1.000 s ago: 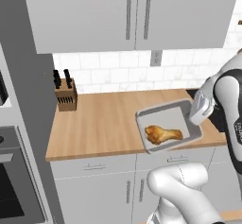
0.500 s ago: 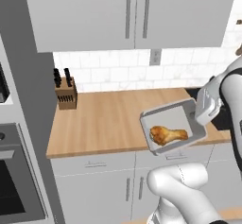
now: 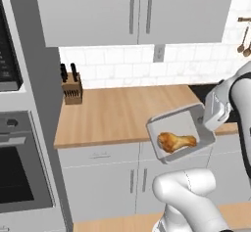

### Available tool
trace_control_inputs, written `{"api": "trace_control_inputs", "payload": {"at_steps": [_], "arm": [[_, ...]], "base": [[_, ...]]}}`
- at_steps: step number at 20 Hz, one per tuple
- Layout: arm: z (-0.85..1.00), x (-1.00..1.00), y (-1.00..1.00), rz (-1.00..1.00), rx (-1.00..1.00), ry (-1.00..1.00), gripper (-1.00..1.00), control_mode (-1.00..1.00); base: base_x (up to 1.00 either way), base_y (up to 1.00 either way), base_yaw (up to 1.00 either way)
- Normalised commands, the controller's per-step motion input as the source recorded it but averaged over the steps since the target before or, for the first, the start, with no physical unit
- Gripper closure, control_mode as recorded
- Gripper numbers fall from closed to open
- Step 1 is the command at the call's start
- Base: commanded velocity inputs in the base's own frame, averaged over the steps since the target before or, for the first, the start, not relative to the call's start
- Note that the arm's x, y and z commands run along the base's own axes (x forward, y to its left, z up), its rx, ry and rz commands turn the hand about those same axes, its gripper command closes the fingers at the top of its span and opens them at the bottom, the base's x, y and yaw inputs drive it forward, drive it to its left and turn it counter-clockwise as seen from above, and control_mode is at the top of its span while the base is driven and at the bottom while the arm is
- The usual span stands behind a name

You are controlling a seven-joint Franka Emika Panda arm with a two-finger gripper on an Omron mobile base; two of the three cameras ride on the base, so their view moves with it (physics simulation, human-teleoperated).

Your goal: Take the meat container that has the chicken drumstick and place it on the second highest rack of the freezer. Then take the vegetable container that has the corn and cucumber and place it on the highest rack of the freezer.

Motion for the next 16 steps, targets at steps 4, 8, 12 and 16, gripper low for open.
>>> {"api": "trace_control_inputs", "payload": {"at_steps": [4, 8, 12, 16], "arm": [[0.0, 0.0, 0.0, 0.0, 0.0, 0.0, 1.0, 1.0], [0.0, 0.0, 0.0, 0.0, 0.0, 0.0, 1.0, 1.0], [0.0, 0.0, 0.0, 0.0, 0.0, 0.0, 1.0, 1.0], [0.0, 0.0, 0.0, 0.0, 0.0, 0.0, 1.0, 1.0]], "base": [[-0.13, 1.0, -0.02], [-0.54, 0.86, 0.07], [-0.65, 0.51, 0.16], [-0.1, 0.61, 0.02]]}}
